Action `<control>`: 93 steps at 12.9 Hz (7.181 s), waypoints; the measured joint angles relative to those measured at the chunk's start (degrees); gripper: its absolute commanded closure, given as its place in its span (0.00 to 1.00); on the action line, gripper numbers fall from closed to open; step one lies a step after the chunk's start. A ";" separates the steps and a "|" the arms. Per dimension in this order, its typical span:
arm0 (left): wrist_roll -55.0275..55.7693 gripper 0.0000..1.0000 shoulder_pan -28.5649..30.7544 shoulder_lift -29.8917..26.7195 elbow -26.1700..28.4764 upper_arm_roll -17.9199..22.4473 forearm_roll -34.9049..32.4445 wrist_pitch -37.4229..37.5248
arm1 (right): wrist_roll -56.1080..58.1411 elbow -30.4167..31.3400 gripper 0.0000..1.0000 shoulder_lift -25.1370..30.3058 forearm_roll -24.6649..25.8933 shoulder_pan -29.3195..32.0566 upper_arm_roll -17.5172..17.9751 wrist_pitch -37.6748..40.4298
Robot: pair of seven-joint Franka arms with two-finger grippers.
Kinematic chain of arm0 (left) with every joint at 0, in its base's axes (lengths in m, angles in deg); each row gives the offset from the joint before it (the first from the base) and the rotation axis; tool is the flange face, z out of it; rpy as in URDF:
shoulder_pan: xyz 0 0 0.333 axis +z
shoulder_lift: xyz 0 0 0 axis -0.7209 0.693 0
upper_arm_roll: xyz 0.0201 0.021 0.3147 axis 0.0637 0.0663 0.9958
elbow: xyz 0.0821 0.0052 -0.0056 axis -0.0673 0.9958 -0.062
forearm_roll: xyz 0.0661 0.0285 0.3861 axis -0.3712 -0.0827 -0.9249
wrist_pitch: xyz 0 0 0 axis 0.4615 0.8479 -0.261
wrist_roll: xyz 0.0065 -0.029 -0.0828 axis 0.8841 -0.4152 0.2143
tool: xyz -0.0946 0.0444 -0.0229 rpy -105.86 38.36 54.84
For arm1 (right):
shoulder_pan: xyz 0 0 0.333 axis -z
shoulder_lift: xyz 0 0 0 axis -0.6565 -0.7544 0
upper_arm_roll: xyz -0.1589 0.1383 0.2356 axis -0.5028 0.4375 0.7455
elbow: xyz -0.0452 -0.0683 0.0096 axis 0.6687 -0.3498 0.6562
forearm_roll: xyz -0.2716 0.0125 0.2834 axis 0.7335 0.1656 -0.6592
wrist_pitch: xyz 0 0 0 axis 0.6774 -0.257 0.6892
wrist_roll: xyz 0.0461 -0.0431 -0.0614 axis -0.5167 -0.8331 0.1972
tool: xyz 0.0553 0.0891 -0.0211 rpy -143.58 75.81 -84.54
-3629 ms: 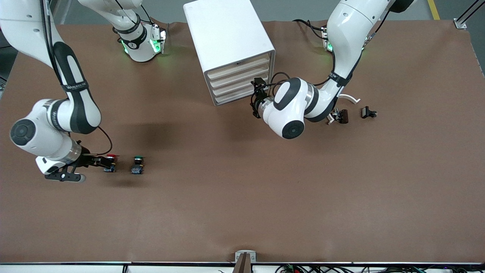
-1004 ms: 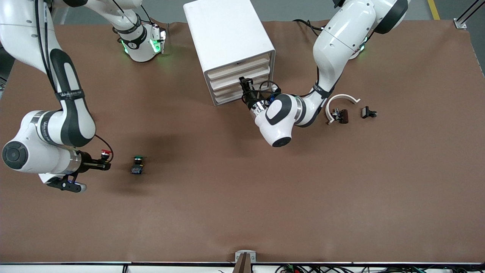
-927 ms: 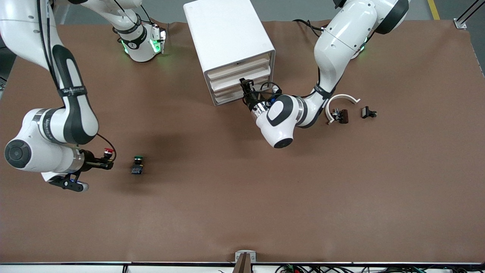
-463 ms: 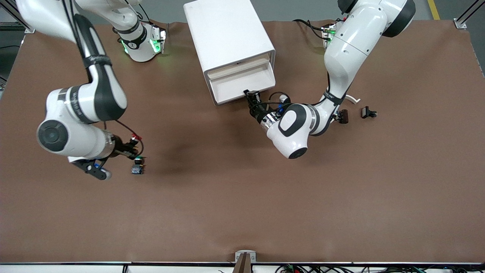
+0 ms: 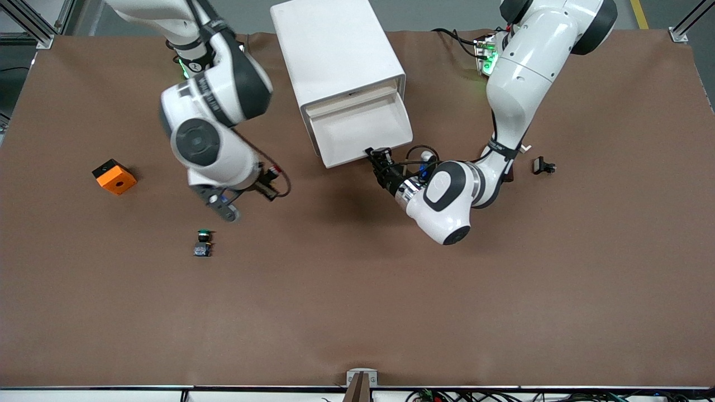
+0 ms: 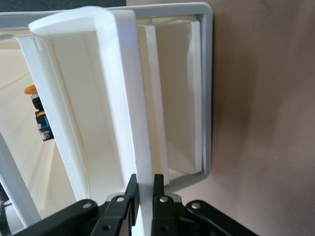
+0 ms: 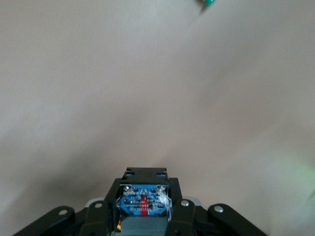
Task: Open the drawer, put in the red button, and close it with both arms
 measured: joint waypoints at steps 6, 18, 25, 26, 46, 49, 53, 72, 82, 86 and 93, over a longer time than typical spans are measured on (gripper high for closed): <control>-1.40 0.90 0.76 0.02 -1.45 1.48 0.00 -0.58 | -19.31 -0.01 1.00 -0.01 -0.38 -13.39 -0.01 -4.49; -9.89 0.00 2.68 -0.17 -11.03 2.62 -3.01 2.35 | -34.73 -1.41 0.00 -5.40 0.10 -24.30 -1.01 -15.05; -28.26 0.00 11.03 -7.00 -14.80 2.82 -8.15 4.48 | -25.96 -5.00 0.00 -5.39 1.05 -22.88 -1.83 -11.43; -29.96 0.00 11.58 -8.34 -14.82 2.82 -10.87 4.74 | -22.01 -5.88 0.00 -5.35 1.10 -21.64 -1.94 -9.29; -86.83 0.00 6.96 -29.07 -14.23 1.69 -62.91 6.44 | 63.31 -8.84 0.00 6.00 7.15 22.03 -2.88 9.17; -90.19 0.00 7.47 -32.11 -14.14 1.68 -62.91 6.56 | 63.43 -11.35 0.00 6.11 9.96 22.38 -2.80 10.07; -98.78 0.00 12.34 -34.99 -12.11 0.97 -58.42 7.21 | 62.15 -12.64 0.00 6.04 8.53 24.40 -2.71 11.25; -120.17 0.00 26.38 -52.70 15.09 0.22 -50.05 -5.08 | 67.79 -12.77 0.00 11.19 6.83 27.48 -2.81 16.99; -93.60 0.00 18.09 -30.93 16.09 -8.78 -50.61 -24.85 | 68.97 -7.05 0.00 19.31 5.66 27.02 -5.34 16.63; -81.47 0.00 10.65 -20.36 16.23 -8.90 -54.34 -34.22 | 69.27 -3.25 0.00 22.57 5.66 27.14 -5.37 14.97; -69.75 0.00 1.10 -14.66 15.62 -9.03 -54.50 -38.69 | 72.15 -2.23 0.00 23.82 7.46 27.22 -5.20 14.88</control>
